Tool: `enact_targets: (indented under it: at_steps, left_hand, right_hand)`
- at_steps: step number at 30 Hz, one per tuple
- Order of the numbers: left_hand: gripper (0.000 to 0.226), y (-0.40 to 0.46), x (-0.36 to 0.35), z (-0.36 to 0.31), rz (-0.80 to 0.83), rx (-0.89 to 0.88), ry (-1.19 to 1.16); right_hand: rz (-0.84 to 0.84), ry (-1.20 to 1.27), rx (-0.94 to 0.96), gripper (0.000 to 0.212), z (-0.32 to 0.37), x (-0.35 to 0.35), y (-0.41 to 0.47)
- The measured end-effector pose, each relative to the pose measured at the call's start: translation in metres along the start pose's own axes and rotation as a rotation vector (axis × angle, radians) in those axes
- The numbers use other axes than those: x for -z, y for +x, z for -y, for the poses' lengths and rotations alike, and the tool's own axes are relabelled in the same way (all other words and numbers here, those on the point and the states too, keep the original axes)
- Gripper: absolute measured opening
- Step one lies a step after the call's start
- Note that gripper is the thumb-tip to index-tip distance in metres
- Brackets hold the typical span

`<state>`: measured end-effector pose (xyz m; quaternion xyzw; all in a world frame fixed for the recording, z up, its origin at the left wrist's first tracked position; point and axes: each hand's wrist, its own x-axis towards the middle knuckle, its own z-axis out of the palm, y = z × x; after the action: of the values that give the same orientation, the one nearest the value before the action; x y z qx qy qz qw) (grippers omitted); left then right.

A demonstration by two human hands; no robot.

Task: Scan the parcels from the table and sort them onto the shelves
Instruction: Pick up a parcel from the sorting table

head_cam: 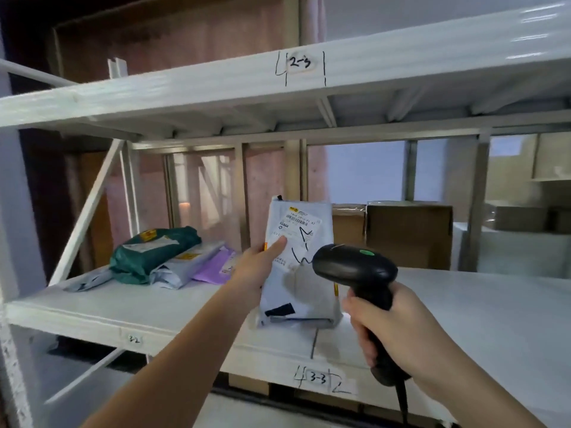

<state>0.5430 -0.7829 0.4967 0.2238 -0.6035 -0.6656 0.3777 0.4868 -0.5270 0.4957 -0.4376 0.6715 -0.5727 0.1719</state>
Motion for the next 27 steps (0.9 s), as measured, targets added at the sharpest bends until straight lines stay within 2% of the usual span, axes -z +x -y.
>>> enact_targets:
  at_steps: [4,8,14,16,20,23,27]
  left_hand:
    - [0.029,0.052,-0.035,-0.005,0.023,-0.084,0.263]
    - [0.032,0.078,-0.06,0.008,0.064,-0.08,0.515]
    - [0.048,0.102,-0.063,0.025,0.023,-0.034,0.826]
    - [0.048,0.104,-0.065,0.029,0.038,-0.067,0.978]
    - [0.064,0.092,-0.066,0.04,0.107,-0.171,1.326]
    - [0.052,0.079,-0.068,0.037,0.153,-0.306,1.477]
    - [0.029,0.071,-0.09,0.033,0.238,-0.507,1.461]
  right_hand:
    - [-0.101,-0.005,-0.012,0.015,-0.004,0.018,0.011]
    - [-0.147,-0.035,-0.008,0.017,-0.006,0.031,0.018]
    - [-0.172,-0.06,0.0,0.019,-0.008,0.035,0.026]
    - [-0.175,-0.064,-0.006,0.014,-0.008,0.033,0.028]
    - [-0.175,-0.066,-0.038,0.008,-0.01,0.029,0.03]
    - [-0.173,-0.081,-0.044,0.009,-0.012,0.029,0.029]
    - [-0.194,-0.123,-0.053,0.008,-0.012,0.03,0.018]
